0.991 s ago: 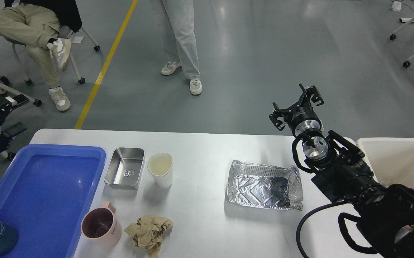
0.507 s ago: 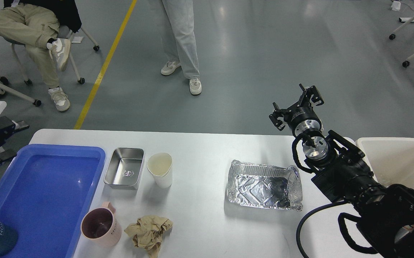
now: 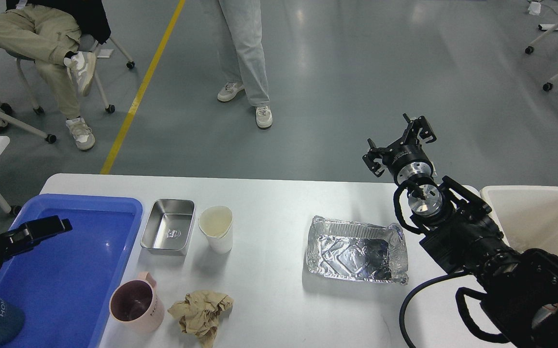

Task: Tidy desktop
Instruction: 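Reach the left gripper to the pink mug and grasp its rim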

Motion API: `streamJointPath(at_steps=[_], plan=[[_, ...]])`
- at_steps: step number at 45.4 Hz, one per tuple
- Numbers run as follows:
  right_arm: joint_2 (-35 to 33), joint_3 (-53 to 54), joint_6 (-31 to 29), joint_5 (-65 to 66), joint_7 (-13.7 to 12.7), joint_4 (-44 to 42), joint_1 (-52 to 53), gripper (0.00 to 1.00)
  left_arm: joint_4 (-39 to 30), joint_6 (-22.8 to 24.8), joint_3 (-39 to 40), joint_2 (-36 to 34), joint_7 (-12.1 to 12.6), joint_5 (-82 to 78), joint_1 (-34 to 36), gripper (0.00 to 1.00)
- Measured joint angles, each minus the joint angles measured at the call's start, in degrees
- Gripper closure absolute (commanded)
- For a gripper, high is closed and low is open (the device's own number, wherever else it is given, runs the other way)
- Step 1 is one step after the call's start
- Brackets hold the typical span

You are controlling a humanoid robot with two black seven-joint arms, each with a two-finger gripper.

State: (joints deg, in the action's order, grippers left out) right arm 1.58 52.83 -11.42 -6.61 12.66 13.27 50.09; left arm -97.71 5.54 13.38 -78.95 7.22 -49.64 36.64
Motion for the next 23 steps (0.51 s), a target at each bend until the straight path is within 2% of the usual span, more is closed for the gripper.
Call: streamJointPath(at_steps=[11, 16, 19, 23], plan=[[0.1, -0.2, 0.0, 0.0, 0.0, 0.0, -0.4, 0.0, -0.4, 0.0, -1.1, -2.7, -0.2, -11.0, -0.8, 0.09], [0.2, -0.3, 0.0, 0.0, 0.0, 0.0, -0.5, 0.0, -0.4, -0.1, -1.4, -4.3, -1.1, -14.7, -1.2, 0.09], [0.4, -0.3, 0.0, 0.0, 0.0, 0.0, -0.5, 0.0, -0.4, -0.1, -1.4, -5.0, -2.3, -16.4, -1.4, 0.09], [0.5, -0.4, 0.0, 0.0, 0.0, 0.0, -0.5, 0.0, -0.4, -0.1, -1.4, -5.4, -6.1, -17.4, -1.5, 0.1]])
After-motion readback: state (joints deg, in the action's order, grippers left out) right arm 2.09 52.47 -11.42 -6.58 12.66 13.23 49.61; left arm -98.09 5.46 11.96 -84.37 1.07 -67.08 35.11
